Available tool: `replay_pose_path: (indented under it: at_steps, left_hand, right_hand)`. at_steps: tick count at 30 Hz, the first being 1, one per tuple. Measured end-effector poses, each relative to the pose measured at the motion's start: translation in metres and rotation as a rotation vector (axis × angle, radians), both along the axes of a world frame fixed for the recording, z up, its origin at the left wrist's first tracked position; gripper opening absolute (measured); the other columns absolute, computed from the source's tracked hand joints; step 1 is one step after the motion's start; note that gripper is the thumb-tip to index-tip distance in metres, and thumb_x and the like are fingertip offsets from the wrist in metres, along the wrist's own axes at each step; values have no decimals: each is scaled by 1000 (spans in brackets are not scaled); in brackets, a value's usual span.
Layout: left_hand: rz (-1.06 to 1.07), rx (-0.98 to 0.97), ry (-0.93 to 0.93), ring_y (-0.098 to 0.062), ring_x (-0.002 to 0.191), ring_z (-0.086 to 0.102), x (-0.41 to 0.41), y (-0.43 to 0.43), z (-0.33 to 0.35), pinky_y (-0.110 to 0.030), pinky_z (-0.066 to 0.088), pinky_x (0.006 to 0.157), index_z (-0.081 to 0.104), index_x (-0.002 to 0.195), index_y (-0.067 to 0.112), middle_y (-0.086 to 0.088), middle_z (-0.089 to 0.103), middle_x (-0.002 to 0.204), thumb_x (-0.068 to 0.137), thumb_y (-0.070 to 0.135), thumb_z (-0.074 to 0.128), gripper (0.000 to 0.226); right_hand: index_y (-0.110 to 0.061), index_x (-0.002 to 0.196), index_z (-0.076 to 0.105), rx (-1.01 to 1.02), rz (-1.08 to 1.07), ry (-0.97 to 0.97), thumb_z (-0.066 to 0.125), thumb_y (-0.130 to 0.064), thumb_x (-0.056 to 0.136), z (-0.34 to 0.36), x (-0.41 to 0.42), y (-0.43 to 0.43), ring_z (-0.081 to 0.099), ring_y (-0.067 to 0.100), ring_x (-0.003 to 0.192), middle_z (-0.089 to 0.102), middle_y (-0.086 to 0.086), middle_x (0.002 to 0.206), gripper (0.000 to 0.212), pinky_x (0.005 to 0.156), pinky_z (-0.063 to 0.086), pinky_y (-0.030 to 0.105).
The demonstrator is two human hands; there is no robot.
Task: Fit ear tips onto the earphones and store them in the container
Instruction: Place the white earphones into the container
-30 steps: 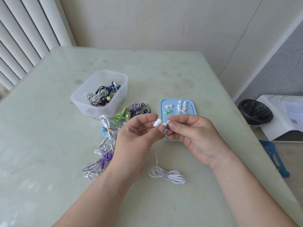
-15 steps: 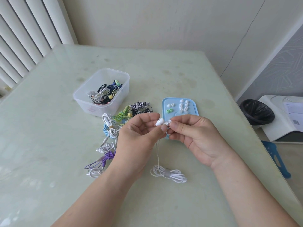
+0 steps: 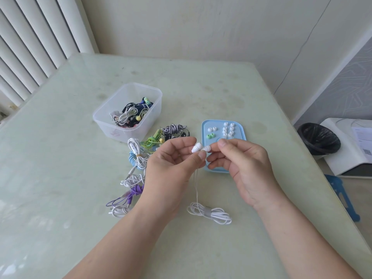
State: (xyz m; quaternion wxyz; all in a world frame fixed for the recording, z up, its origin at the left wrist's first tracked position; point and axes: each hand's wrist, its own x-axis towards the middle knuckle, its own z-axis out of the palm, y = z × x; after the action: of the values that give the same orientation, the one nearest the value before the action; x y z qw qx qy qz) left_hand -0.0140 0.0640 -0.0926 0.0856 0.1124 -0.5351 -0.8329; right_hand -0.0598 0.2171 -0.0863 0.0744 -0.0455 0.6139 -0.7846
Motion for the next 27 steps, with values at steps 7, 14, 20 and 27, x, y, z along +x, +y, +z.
replay_pose_path:
  at_steps: [7,14,20,27]
  left_hand:
    - [3,-26,-9,-20,80,73,0,0,0,-38,62,83,72,107,8,-5,75,92,85,-4,78,26]
    - [39,-55,-24,-22,81,74,6,0,8,-40,62,85,73,106,7,-19,73,103,87,-2,79,21]
    - [23,-216,-21,-24,87,77,20,-6,16,-44,62,91,75,106,10,-14,78,101,88,3,79,20]
    - [-164,-664,-2,-9,83,75,30,-25,39,-24,58,69,76,98,24,3,80,91,91,11,78,15]
  right_hand:
    - [-2,94,78,174,-1,161,63,-17,90,-1,5,3,70,36,79,76,17,89,21,71,58,39]
    - [-29,95,75,716,101,63,90,-45,71,18,34,17,68,9,82,73,-12,90,32,75,55,20]
    - [-29,84,73,1137,254,270,81,-51,78,5,65,20,58,4,75,60,-12,88,25,69,49,26]
    - [-18,81,74,759,201,132,73,-32,93,42,49,2,62,7,59,69,0,69,19,58,52,25]
